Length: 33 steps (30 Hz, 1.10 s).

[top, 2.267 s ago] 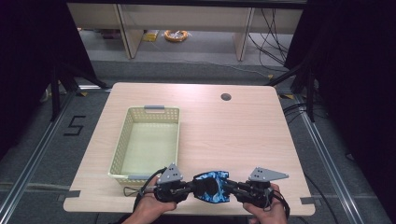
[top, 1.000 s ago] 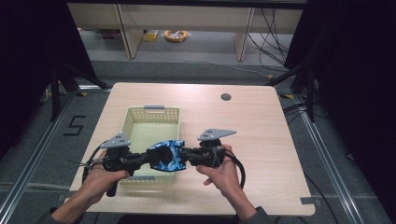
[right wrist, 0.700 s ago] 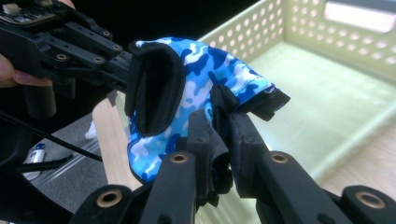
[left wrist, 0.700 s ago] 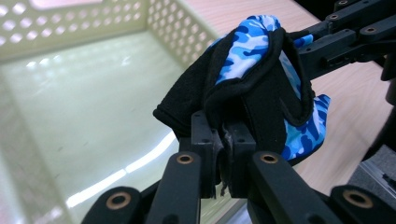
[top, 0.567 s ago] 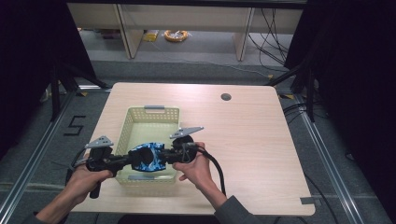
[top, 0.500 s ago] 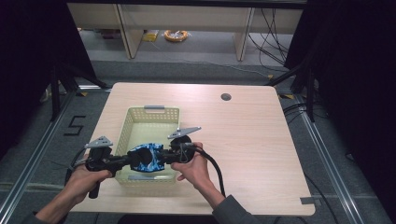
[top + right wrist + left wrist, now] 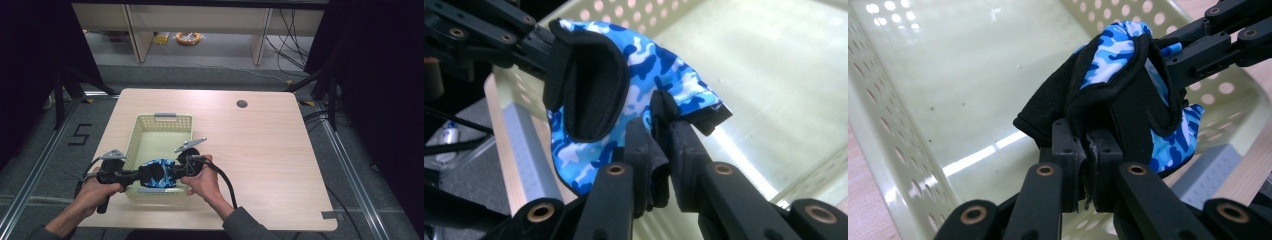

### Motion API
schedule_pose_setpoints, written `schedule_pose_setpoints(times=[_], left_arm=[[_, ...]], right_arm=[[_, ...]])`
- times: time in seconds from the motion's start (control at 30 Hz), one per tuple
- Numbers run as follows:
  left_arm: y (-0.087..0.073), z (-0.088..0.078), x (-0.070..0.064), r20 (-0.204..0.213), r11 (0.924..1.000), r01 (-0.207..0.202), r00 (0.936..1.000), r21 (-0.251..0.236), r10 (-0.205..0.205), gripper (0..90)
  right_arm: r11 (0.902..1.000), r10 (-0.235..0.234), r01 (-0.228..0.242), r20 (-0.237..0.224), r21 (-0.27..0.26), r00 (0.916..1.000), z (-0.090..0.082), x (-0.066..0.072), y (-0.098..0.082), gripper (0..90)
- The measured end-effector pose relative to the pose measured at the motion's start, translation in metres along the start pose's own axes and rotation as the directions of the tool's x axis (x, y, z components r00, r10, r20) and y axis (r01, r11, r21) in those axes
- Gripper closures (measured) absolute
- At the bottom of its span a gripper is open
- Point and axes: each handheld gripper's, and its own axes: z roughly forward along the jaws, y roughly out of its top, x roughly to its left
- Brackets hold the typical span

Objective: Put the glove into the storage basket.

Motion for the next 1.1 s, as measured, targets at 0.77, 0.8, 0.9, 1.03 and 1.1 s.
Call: schedule_pose_setpoints(times=[0.77,0.8,0.9,1.03,1.1], left_arm=[[0.008,-0.014,-0.002,-0.049,0.9927,-0.055,0.997,0.107,0.06,57.7],[0.008,-0.017,-0.002,-0.056,0.9917,-0.057,0.9964,0.115,0.063,57.3],[0.008,-0.02,-0.004,-0.076,0.9927,-0.059,0.9949,0.106,0.067,54.1],[0.006,-0.021,-0.005,-0.063,0.9926,-0.055,0.9961,0.109,0.062,53.2],[0.007,-0.021,-0.007,-0.075,0.993,-0.05,0.9954,0.107,0.059,52.5]], right_arm=[[0.9953,-0.037,0.032,0.051,0.091,0.998,0.009,0.002,-0.001,77.2],[0.9951,-0.038,0.034,0.048,0.093,0.9981,0.009,0.002,-0.001,76.3],[0.9953,-0.038,0.032,0.067,0.092,0.997,0.008,0.001,0.0,73.8],[0.9925,-0.084,0.075,0.095,0.096,0.9919,0.006,0.002,0.001,72.4],[0.9944,-0.058,0.048,0.104,0.094,0.9929,0.004,0.003,0.002,68.4]])
